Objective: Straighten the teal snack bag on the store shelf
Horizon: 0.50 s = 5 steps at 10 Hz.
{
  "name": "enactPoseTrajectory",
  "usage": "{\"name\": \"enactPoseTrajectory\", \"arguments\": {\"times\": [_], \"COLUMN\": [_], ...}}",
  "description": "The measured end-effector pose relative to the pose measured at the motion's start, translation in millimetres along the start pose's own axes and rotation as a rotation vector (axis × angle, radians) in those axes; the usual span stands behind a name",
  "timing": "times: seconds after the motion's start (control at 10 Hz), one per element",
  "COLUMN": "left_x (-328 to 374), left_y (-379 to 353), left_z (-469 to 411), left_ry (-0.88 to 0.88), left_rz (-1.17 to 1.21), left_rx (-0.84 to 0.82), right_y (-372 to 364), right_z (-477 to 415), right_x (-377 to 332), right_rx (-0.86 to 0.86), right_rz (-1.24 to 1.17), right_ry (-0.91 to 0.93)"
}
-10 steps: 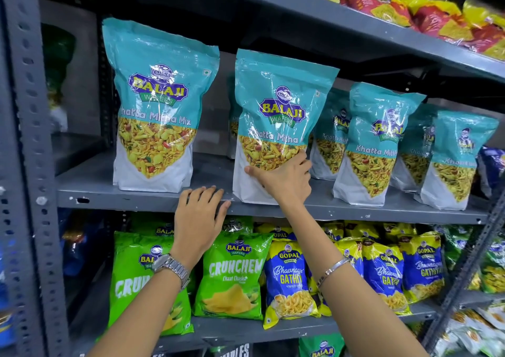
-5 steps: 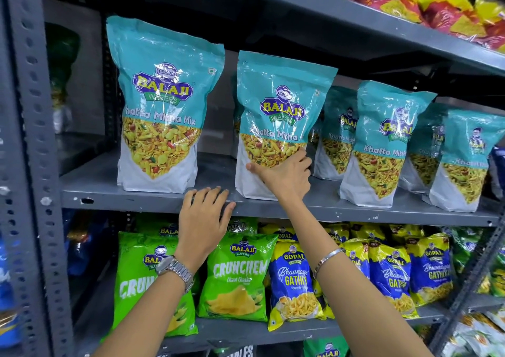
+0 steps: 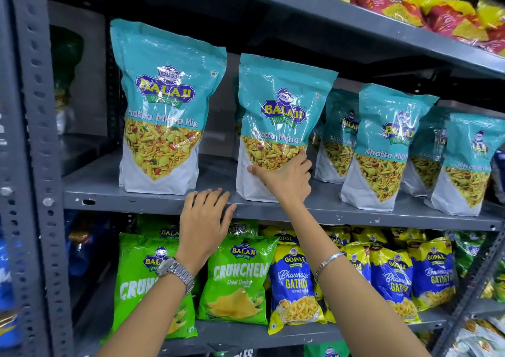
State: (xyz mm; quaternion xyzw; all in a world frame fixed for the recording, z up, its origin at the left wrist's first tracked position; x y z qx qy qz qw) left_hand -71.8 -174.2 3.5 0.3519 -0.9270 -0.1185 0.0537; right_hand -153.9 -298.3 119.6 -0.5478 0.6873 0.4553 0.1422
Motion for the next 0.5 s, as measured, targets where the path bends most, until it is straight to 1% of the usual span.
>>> {"name": "enactPoseTrajectory", "arguments": {"times": [0.4,0.5], "left_x": [0.9,1.7], "left_y": [2.6,0.4], "left_z": [-0.2,-0.8], "left_ry": [0.002,0.001], "left_rz": [0.009,0.023], "left_rx": [-0.022,-0.025], "right_y": [-0.7,1.7], "right_z": [3.4,2.4], "right_x": [0.6,-0.4], "right_rx": [0.013,-0.007], "right_rz": [0.012,-0.029], "right_ry": [-0.001,-0.014]}}
Point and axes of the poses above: each hand's wrist, its own z-axis away from the middle knuckle, its own y-axis out of the back of the hand, x = y × z, the point moved 1 cm from there along -z, towards the middle knuckle, and after that the axes turned 9 degrees about x, right-handed, at the moved point
